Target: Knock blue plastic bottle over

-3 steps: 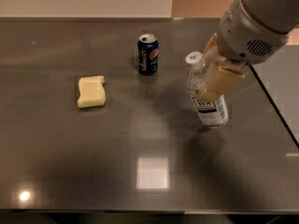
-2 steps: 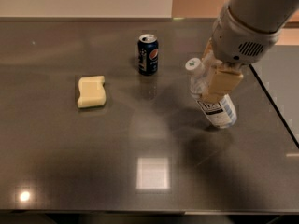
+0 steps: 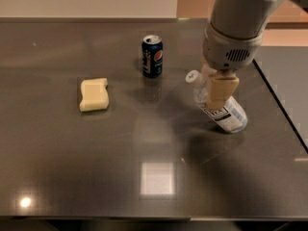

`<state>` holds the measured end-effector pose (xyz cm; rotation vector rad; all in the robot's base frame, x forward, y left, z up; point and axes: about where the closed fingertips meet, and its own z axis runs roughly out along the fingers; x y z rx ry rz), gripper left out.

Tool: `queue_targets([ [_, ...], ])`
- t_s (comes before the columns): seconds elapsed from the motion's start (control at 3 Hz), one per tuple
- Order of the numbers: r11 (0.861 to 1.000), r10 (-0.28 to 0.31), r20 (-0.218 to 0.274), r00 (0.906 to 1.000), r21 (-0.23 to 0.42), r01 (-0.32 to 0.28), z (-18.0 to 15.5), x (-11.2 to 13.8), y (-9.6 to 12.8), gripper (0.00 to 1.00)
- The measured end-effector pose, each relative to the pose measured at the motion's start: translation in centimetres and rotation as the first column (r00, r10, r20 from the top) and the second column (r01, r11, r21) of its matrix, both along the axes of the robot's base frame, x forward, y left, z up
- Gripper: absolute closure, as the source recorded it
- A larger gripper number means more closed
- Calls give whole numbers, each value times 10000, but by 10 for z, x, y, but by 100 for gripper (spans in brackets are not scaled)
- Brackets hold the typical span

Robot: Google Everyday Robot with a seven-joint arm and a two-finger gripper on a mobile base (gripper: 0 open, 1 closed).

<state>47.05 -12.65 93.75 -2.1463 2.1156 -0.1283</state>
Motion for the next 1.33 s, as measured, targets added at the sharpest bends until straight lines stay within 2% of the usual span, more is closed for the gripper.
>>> queue_targets([
  [0.33,9988,330,-218,9992,-355,-337,-12,7,7,60],
  [0.67,9975,554,-409,9976,-410,-571,-22,10,13,36],
  [1.0,9983,558,-692,9960,-144,-569,-34,7,15,13],
  [1.33,9982,577,-909,9942,216,-560,-42,4,17,0],
])
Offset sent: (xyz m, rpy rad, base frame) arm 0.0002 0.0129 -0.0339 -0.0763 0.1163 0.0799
